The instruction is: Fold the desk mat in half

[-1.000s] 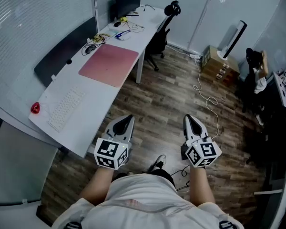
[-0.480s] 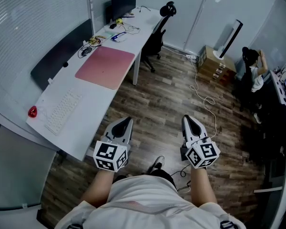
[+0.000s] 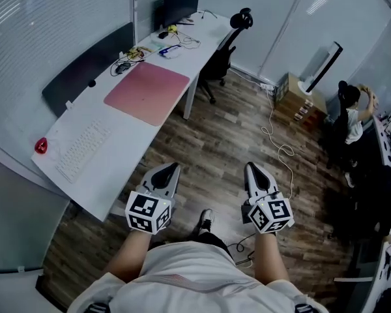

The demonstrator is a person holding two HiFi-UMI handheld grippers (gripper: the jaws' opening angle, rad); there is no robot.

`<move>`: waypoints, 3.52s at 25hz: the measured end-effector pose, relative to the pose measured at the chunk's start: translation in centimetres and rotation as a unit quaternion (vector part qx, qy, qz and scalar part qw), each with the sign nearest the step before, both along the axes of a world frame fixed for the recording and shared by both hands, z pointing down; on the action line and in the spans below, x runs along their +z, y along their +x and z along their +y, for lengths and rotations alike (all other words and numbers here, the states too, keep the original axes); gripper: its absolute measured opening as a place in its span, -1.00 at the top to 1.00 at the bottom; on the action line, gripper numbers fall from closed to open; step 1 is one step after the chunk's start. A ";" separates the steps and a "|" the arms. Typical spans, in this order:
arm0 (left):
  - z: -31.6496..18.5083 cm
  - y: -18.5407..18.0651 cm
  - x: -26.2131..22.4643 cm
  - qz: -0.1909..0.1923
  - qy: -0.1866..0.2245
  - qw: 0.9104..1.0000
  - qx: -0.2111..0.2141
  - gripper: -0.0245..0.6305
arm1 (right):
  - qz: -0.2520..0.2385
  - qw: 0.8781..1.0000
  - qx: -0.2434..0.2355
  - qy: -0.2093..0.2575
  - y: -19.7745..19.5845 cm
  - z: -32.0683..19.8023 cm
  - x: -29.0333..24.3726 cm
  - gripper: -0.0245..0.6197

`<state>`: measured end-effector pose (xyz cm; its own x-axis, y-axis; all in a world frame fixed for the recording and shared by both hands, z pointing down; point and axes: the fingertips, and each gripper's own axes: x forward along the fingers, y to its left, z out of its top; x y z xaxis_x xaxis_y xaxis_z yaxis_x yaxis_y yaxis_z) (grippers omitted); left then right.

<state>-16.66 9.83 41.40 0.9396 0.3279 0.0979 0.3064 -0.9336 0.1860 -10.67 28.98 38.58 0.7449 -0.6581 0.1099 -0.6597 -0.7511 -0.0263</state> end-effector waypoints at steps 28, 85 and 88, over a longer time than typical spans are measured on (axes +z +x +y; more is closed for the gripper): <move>4.9 24.5 -0.4 -0.042 0.049 0.988 -0.138 0.88 | -0.059 0.991 -0.118 0.039 29.7 3.4 3.8 0.77; -23.6 41.0 5.6 -0.127 -0.031 0.853 -0.505 0.88 | -0.151 0.883 -0.429 -0.113 61.0 -38.8 13.9 0.57; -23.8 40.3 6.0 -0.127 -0.037 0.849 -0.511 0.88 | -0.164 0.876 -0.419 -0.173 61.3 -38.5 17.3 0.42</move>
